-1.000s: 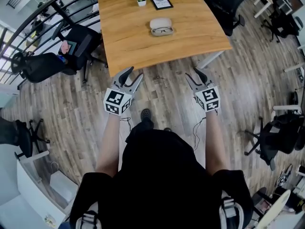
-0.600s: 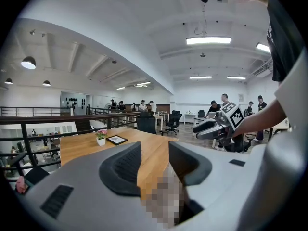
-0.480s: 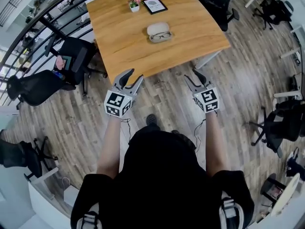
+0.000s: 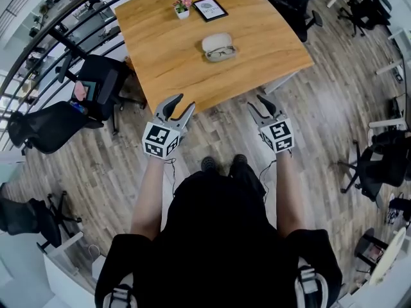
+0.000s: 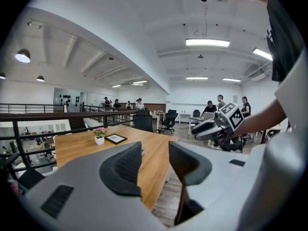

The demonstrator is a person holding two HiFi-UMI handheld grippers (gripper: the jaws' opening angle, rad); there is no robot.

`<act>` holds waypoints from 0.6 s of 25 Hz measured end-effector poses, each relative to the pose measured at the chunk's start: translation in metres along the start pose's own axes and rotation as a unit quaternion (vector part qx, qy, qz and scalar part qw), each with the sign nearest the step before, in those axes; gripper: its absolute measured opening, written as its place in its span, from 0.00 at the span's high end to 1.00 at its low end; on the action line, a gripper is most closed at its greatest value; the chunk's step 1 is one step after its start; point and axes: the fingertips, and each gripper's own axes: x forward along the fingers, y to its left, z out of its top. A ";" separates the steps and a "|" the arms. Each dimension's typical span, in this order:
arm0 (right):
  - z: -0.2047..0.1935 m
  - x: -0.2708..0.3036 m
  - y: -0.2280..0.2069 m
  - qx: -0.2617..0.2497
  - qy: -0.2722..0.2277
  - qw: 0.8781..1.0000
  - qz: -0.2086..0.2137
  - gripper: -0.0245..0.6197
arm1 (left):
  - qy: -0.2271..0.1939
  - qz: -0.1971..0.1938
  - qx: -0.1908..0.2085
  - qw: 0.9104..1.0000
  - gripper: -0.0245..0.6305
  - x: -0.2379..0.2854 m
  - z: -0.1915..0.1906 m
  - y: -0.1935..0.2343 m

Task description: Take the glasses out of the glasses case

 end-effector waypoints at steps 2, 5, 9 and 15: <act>0.003 0.007 -0.002 0.000 0.000 1.000 0.000 0.69 | 0.000 0.001 -0.001 1.000 0.68 0.002 -0.001 0.006; 0.008 0.017 -0.005 -0.005 0.000 1.000 0.004 0.69 | -0.001 0.006 -0.004 1.000 0.68 0.005 0.000 0.015; 0.013 0.030 -0.013 -0.008 -0.001 1.000 0.013 0.69 | -0.002 0.013 -0.006 1.000 0.68 0.014 0.003 0.025; 0.017 0.055 -0.035 -0.015 -0.003 0.999 0.034 0.70 | 0.002 0.034 -0.010 0.999 0.68 0.033 0.005 0.039</act>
